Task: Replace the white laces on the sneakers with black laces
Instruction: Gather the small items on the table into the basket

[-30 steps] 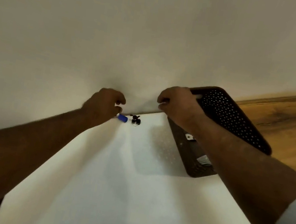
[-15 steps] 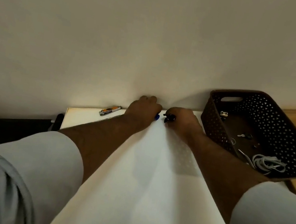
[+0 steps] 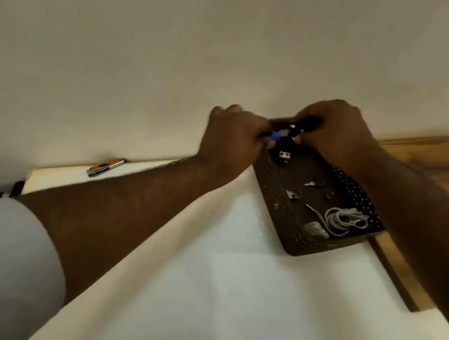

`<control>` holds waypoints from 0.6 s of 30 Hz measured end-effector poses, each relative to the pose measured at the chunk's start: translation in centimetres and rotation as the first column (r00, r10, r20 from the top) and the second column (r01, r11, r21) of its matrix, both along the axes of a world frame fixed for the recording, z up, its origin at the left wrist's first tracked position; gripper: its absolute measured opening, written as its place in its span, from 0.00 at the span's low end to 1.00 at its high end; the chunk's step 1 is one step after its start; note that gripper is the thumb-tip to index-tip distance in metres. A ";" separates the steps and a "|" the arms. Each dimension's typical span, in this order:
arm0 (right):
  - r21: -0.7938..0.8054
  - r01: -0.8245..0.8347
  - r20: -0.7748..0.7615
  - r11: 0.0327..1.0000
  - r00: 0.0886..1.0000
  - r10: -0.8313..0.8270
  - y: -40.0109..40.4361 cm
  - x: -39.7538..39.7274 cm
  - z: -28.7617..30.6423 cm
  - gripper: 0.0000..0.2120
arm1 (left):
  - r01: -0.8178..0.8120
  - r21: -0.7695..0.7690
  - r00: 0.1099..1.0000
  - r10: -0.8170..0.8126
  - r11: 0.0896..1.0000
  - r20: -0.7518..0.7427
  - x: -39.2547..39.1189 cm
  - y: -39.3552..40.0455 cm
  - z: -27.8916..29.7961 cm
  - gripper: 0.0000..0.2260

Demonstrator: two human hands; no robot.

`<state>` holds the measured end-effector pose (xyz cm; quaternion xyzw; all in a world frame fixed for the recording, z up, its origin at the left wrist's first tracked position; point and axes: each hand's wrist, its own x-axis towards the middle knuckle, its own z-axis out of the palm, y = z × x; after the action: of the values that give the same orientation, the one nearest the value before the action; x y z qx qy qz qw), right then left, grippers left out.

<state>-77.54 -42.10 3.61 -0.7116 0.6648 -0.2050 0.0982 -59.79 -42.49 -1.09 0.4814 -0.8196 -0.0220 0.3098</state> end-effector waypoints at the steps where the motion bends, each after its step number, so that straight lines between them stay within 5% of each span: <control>1: 0.018 0.037 -0.049 0.999 0.998 -0.036 -0.4 -1.8 -0.8 0.15 | 0.016 0.041 0.999 -0.018 0.999 0.043 -1.8 -0.4 0.4 0.08; 6: 0.167 0.085 -0.169 0.982 0.984 -0.057 -2.2 -5.3 -6.7 0.11 | -0.073 0.309 0.849 -0.103 0.948 0.518 -9.5 -3.1 -0.3 0.05; 10: 0.182 0.090 -0.167 0.979 0.984 -0.060 -3.9 -4.3 -8.2 0.15 | -0.222 0.383 0.700 -0.127 0.896 0.703 -10.5 -4.7 -0.8 0.13; 14: 0.254 0.093 -0.212 0.963 0.976 -0.039 -4.3 -5.0 -9.2 0.14 | -0.282 0.345 0.571 -0.133 0.895 0.810 -11.6 -4.7 -1.3 0.08; 16: 0.256 0.086 -0.169 0.963 0.985 -0.043 -4.1 -5.2 -8.6 0.14 | -0.245 0.336 0.662 -0.096 0.909 0.743 -11.6 -4.7 -1.1 0.03; 18: 0.209 0.075 -0.096 0.975 0.994 -0.056 -3.5 -5.0 -7.4 0.14 | -0.143 0.309 0.844 -0.047 0.940 0.535 -10.3 -4.2 0.2 0.04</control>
<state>-82.57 -45.62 -3.81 -0.6831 0.7098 -0.1041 0.1368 -70.13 -46.73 -0.92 0.5348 -0.8446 -0.0189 -0.0172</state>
